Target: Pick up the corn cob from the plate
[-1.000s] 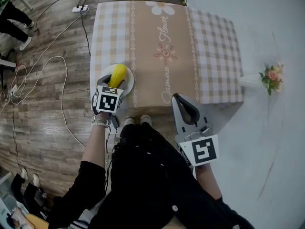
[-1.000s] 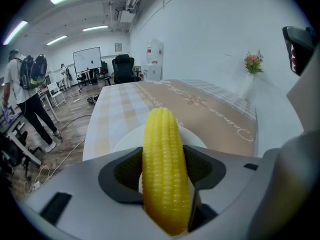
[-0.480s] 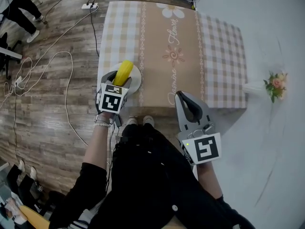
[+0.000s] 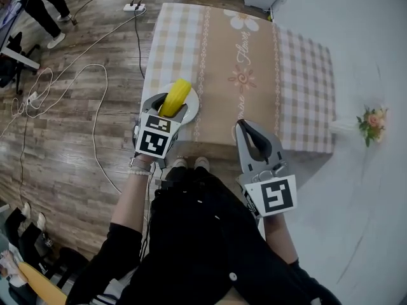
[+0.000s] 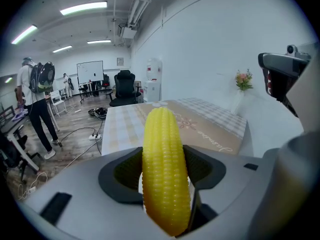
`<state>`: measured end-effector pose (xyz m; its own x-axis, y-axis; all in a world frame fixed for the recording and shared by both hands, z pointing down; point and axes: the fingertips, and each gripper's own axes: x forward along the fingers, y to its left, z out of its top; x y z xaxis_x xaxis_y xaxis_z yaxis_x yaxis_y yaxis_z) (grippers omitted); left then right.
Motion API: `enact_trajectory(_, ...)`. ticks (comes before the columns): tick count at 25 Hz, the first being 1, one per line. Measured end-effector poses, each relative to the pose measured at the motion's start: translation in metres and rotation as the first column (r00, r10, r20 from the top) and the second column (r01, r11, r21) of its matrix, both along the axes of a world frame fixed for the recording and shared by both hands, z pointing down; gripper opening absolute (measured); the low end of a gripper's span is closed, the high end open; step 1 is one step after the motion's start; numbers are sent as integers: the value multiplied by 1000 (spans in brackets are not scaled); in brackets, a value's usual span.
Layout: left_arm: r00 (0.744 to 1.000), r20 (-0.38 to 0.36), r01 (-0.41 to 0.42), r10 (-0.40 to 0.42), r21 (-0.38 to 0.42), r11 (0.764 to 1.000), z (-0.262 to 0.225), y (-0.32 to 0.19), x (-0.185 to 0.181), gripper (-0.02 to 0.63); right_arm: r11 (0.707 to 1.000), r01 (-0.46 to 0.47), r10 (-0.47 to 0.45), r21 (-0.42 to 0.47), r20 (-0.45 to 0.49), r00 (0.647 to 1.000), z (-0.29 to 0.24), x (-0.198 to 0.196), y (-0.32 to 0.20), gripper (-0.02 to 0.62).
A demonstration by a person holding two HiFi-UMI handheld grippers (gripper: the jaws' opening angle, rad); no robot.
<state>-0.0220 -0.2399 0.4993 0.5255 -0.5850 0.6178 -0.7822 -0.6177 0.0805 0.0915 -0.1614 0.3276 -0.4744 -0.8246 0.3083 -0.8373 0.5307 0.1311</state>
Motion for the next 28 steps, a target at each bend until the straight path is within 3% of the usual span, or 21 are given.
enact_trajectory(10, 999, -52, -5, 9, 92, 996, -57, 15, 3, 258, 999, 37, -38, 28, 14, 999, -6, -11, 3, 41)
enact_trajectory(28, 998, -45, 53, -44, 235, 971, -131, 55, -34, 258, 991, 106, -109, 86, 29, 994, -24, -29, 5, 41)
